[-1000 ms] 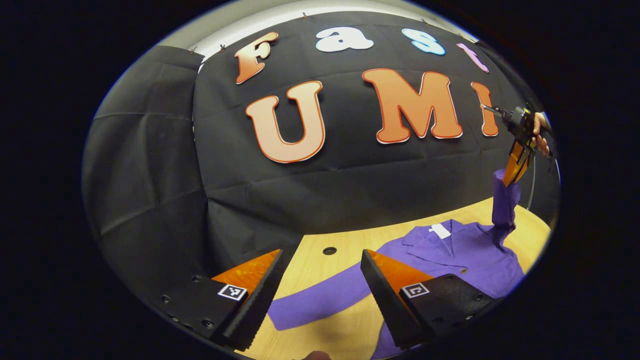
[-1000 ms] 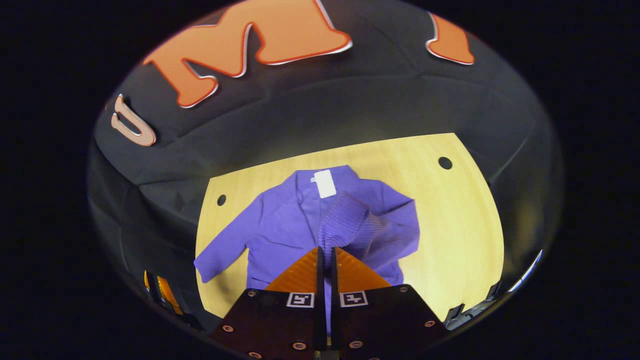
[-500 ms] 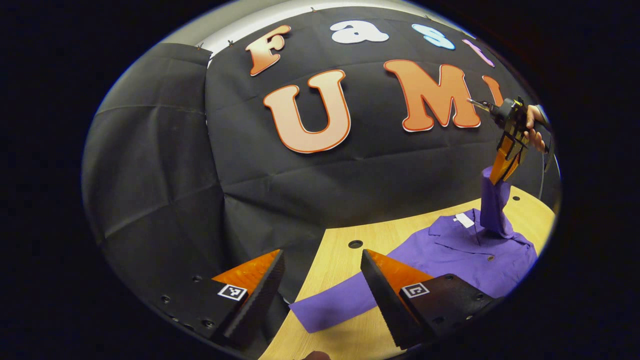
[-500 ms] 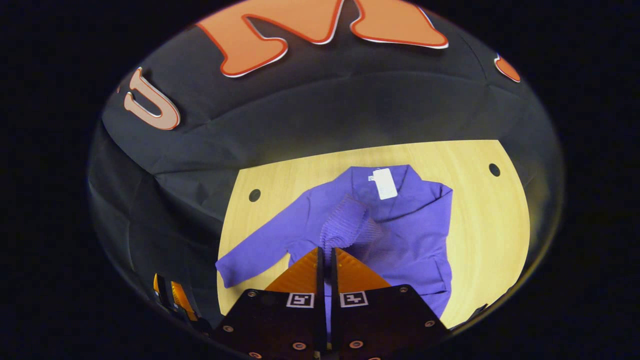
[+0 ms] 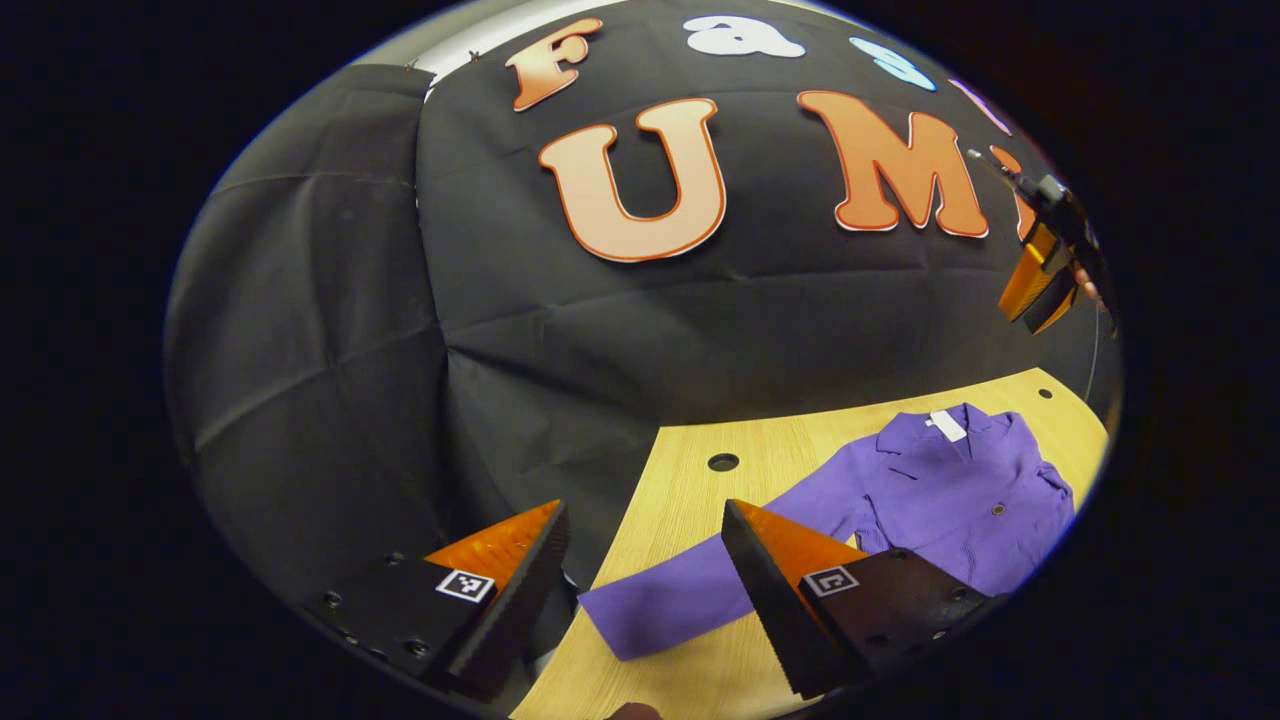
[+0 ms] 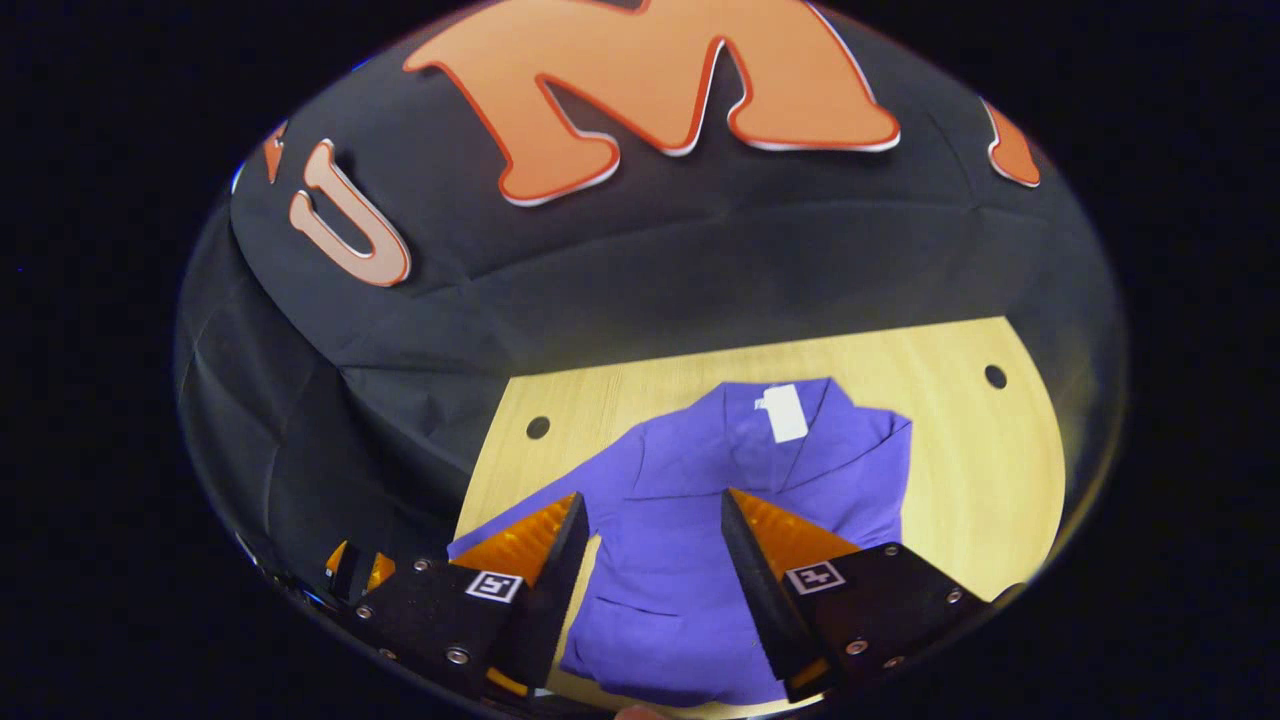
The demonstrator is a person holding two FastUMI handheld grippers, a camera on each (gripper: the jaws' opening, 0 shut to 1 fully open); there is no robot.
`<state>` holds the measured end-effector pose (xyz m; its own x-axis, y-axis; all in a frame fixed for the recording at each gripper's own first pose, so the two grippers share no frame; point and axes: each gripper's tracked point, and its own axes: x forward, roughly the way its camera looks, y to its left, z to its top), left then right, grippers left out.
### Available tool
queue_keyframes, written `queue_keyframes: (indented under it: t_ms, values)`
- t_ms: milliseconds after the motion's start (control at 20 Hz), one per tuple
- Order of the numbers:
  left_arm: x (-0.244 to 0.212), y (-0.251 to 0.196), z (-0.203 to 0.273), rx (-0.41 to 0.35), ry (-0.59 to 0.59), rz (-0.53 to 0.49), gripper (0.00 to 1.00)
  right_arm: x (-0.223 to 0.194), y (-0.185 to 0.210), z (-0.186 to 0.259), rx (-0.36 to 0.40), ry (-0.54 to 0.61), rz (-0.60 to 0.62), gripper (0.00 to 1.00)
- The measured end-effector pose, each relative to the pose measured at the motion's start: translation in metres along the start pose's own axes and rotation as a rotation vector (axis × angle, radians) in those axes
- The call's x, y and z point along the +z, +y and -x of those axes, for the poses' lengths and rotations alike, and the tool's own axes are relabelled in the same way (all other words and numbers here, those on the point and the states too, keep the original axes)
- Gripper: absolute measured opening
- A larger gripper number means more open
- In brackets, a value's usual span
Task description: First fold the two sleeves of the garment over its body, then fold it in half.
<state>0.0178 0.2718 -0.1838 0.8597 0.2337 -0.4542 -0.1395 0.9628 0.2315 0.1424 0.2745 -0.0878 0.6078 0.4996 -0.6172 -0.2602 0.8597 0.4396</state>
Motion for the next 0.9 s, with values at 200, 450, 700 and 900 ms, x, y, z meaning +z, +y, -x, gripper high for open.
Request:
queue_keyframes:
  t_ms: [200, 450, 700, 900]
  values:
    - [-0.021, 0.005, -0.025, -0.007, 0.130, 0.055, 0.96, 0.028, -0.030, 0.038, -0.051, -0.160, 0.000, 0.93]
    - [-0.055, 0.016, -0.047, -0.006, 0.326, 0.112, 0.96, 0.051, -0.075, 0.086, -0.179, -0.338, 0.088, 0.96]
    - [-0.105, 0.005, -0.073, -0.013, 0.583, 0.189, 0.97, 0.061, -0.102, 0.131, -0.279, -0.459, 0.189, 0.95]
    - [-0.144, -0.004, -0.082, -0.036, 0.796, 0.294, 0.97, 0.060, -0.109, 0.157, -0.309, -0.538, 0.239, 0.96]
